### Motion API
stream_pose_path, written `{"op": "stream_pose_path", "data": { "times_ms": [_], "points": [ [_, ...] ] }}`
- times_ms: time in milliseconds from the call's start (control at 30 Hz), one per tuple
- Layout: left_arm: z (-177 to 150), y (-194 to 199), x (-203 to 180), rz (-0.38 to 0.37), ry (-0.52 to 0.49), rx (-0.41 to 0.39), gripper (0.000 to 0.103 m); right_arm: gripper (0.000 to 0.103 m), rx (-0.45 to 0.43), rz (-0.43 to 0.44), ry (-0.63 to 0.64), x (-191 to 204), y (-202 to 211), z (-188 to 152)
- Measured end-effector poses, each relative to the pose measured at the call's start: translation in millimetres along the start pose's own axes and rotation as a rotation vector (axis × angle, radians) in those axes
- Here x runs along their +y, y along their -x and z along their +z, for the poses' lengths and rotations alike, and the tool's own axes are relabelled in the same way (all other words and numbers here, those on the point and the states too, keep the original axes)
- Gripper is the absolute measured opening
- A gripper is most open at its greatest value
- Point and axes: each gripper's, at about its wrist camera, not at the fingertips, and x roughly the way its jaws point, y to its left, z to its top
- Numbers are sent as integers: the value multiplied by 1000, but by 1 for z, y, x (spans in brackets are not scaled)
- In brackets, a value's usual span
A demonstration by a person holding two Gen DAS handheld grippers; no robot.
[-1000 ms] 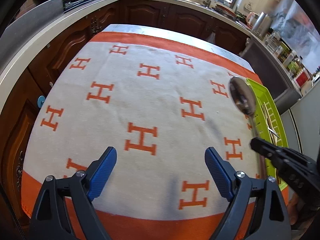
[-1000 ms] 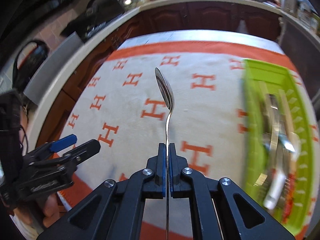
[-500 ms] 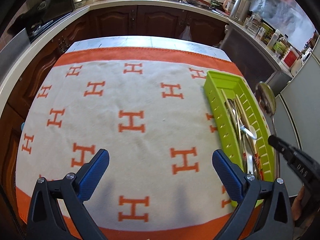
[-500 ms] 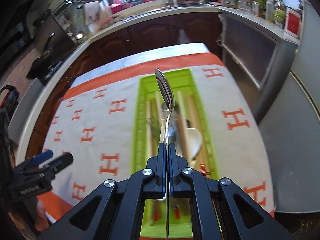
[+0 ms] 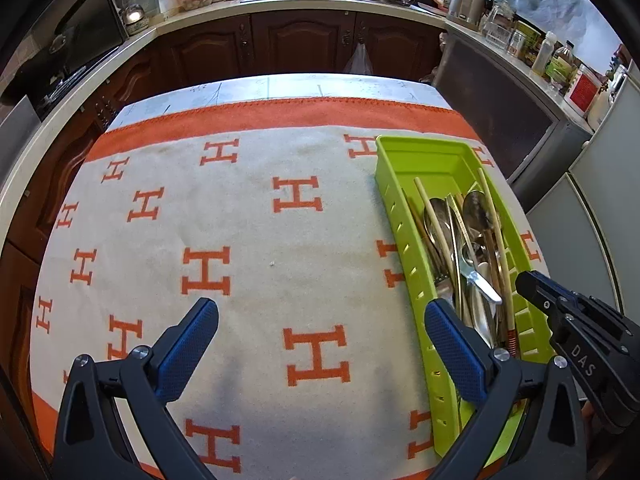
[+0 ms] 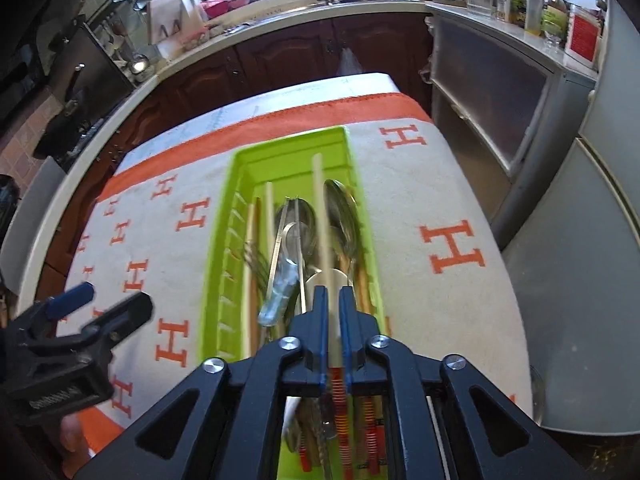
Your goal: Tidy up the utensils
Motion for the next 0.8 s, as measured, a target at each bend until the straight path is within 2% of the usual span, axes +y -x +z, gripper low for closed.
{"op": "stream_pose_path", "data": {
  "times_ms": [100,267,400,500,700,800],
  "points": [
    [-4,2,6,8,20,3,102,20,-25,-1,4,6,5,0],
    [-11,16,17,34,33,-23,102,21,-31,19,-19,13,15,-3],
    [-21,33,28,63,39,-49,102,35,-22,59,-68,18,24,-13],
    [-29,46,37,84,45,-63,102,35,-25,76,-76,26,34,-22],
    [-54,76,60,109,62,-73,102,37,-46,105,-23,57,66,-48],
    [-67,93,71,134,77,-81,102,47,-60,121,14,75,85,-64]
  ]
}}
